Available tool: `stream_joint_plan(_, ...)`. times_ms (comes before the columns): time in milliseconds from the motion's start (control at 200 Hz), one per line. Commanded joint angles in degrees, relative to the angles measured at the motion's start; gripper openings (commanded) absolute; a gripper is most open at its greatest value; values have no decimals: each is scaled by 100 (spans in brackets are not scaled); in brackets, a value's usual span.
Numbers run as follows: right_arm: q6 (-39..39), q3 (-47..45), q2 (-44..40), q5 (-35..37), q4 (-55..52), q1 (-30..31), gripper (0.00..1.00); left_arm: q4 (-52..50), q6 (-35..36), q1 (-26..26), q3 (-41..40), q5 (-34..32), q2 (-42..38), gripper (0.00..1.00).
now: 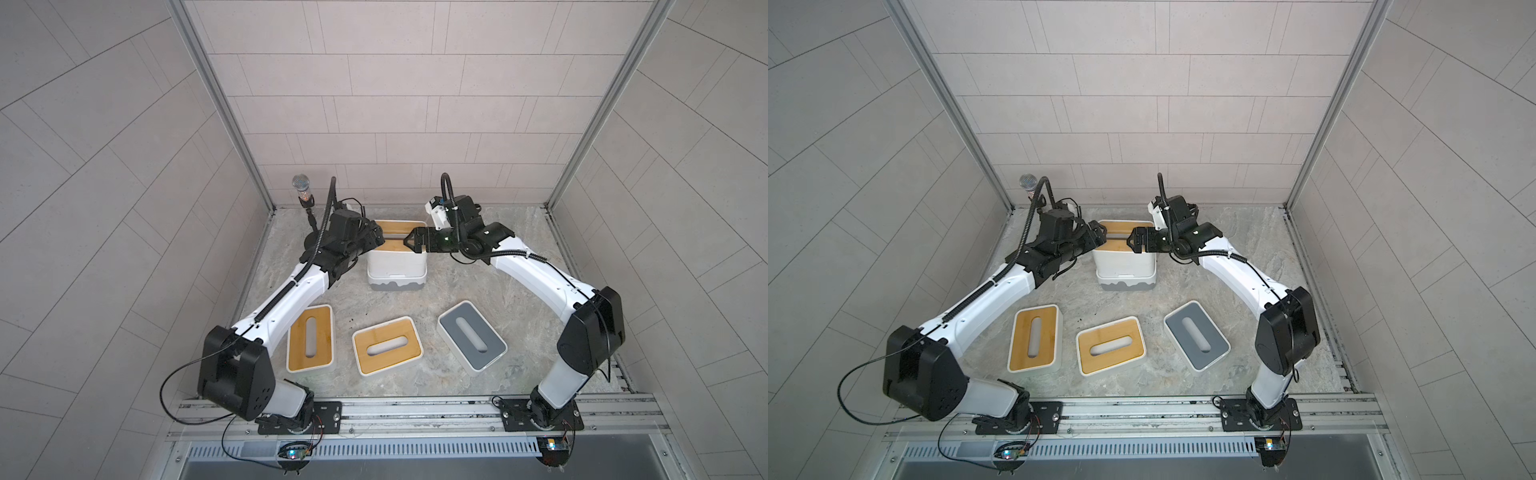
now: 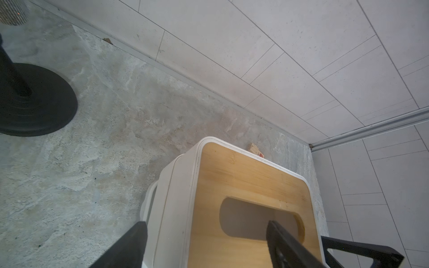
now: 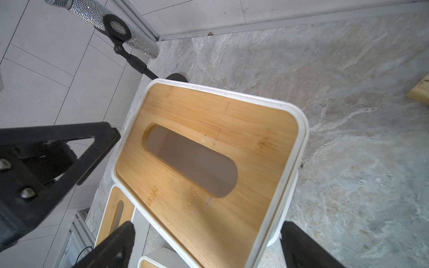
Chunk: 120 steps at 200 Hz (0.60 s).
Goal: Stack the tissue boxes
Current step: Pick up the tissue box from the center of the board.
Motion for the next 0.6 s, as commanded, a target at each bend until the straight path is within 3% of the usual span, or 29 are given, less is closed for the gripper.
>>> stream_joint_plan(0,-162,39,-351,233,-213,-35,99,-166,50,-33,-18,-139,-463,88)
stream_joint_plan(360,-640,-846,-1593,801,-1085,-70,99,-622,13,-59,-636,584,-1512,97)
stream_joint_plan(595,-1030,-1419,-2354,1381,-2062,240,99,-790,-20,-454,-1288,615,-2264,100)
